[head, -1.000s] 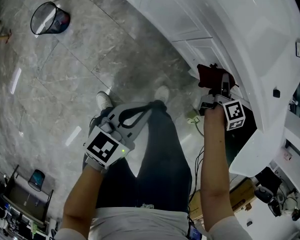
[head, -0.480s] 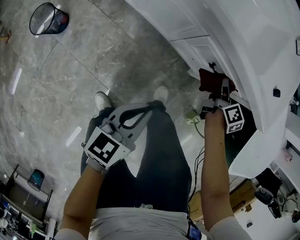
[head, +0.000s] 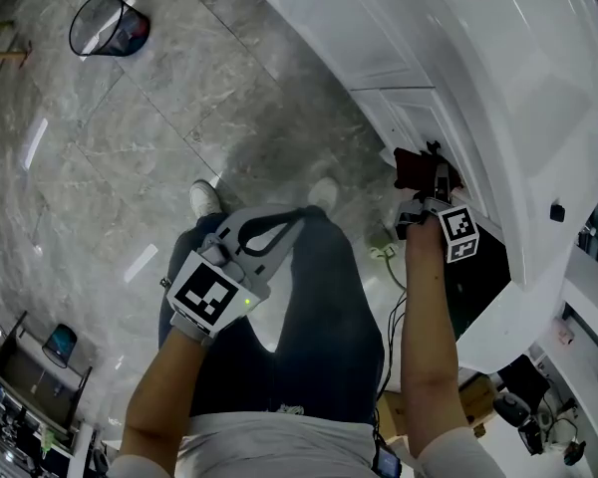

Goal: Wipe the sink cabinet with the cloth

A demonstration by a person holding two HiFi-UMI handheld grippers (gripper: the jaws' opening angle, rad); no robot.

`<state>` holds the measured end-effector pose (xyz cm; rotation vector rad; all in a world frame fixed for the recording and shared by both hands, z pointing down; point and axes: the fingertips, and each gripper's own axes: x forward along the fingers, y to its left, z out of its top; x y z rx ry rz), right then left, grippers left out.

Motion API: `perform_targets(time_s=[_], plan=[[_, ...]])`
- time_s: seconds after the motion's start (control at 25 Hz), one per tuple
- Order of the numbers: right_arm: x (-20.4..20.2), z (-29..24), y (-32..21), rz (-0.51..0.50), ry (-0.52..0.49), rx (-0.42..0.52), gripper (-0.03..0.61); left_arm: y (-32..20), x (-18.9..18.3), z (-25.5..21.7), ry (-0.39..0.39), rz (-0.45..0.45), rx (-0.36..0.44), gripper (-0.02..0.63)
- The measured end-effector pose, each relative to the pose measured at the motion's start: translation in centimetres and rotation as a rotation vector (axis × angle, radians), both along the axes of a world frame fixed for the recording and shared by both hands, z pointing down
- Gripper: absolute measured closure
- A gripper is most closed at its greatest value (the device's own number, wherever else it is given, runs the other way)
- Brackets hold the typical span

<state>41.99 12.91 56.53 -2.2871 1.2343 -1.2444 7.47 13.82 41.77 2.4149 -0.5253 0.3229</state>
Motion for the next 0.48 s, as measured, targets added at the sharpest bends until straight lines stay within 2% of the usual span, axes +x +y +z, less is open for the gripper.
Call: perform_targets(time_s=[0.48], plan=[[-1.1,4.7,-1.6,-0.036,0.025,-0.089,0.479,-1.4,-1.8,1.7,-0.015,-0.072,0.006,0.603]])
